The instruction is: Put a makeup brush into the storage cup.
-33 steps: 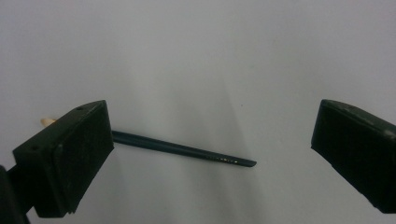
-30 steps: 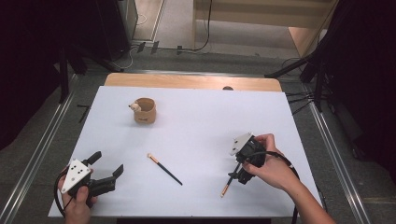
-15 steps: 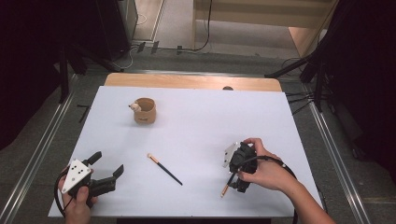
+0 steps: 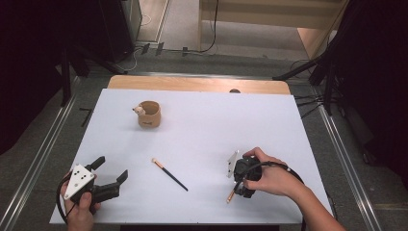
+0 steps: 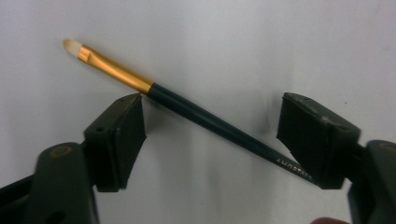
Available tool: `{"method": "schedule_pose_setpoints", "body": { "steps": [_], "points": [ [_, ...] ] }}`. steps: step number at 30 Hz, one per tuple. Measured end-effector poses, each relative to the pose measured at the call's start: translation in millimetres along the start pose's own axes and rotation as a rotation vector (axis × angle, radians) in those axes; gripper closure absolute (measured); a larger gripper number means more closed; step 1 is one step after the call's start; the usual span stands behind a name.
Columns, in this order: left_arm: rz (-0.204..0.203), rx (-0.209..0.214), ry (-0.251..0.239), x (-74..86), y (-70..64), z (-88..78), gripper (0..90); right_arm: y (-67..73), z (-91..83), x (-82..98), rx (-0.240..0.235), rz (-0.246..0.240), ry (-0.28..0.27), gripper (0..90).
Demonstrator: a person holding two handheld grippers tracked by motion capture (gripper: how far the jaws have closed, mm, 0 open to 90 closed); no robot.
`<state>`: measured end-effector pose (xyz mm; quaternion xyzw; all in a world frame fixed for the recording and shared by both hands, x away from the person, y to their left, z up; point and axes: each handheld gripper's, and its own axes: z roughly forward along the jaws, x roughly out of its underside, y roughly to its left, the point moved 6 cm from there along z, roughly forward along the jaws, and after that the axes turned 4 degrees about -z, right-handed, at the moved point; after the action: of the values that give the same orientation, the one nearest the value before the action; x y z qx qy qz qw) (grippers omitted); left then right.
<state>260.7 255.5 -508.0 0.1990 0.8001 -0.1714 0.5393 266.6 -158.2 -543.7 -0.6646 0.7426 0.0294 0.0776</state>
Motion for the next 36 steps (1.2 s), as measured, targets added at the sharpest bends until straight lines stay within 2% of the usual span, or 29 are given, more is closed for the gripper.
{"method": "schedule_pose_setpoints", "body": {
  "steps": [5, 11, 14, 17, 22, 29, 30, 31, 36],
  "points": [
    [-0.005, -0.001, -0.002, 0.1, 0.5, 0.1, 9.5, 1.4, -1.9, -1.1, -0.017, 0.002, 0.0, 37.1],
    [0.0, 0.003, 0.0, 0.1, -0.6, 0.4, 9.5, 1.7, -1.5, 0.3, -0.028, -0.005, -0.015, 39.5],
    [-0.001, 0.001, 0.001, 0.1, -0.2, 0.1, 9.5, 4.1, -3.6, 0.8, -0.035, -0.039, -0.025, 57.1],
    [-0.001, 0.002, 0.001, 0.2, -0.2, 0.1, 9.6, 4.7, -5.5, 2.1, -0.055, -0.017, -0.001, 83.2],
    [-0.002, 0.005, -0.007, -0.5, -0.9, -0.7, 9.9, 3.3, -6.0, 2.2, -0.067, 0.002, 0.009, 84.9],
    [-0.005, 0.001, -0.002, 0.4, -0.7, 0.9, 11.5, 4.5, -6.7, 6.0, -0.052, 0.028, -0.037, 85.0],
    [-0.002, 0.003, -0.004, 0.2, -1.9, 1.4, 12.2, 2.3, -7.6, 7.9, -0.047, 0.059, -0.066, 85.0],
    [-0.001, 0.005, -0.005, 0.1, -2.7, 1.7, 12.2, -0.1, -8.3, 8.6, -0.039, 0.062, -0.087, 85.0],
    [0.002, 0.01, 0.002, -0.1, -7.0, 4.4, 12.3, -6.8, -16.1, 11.2, -0.009, 0.15, -0.182, 85.0]
  ]
}}
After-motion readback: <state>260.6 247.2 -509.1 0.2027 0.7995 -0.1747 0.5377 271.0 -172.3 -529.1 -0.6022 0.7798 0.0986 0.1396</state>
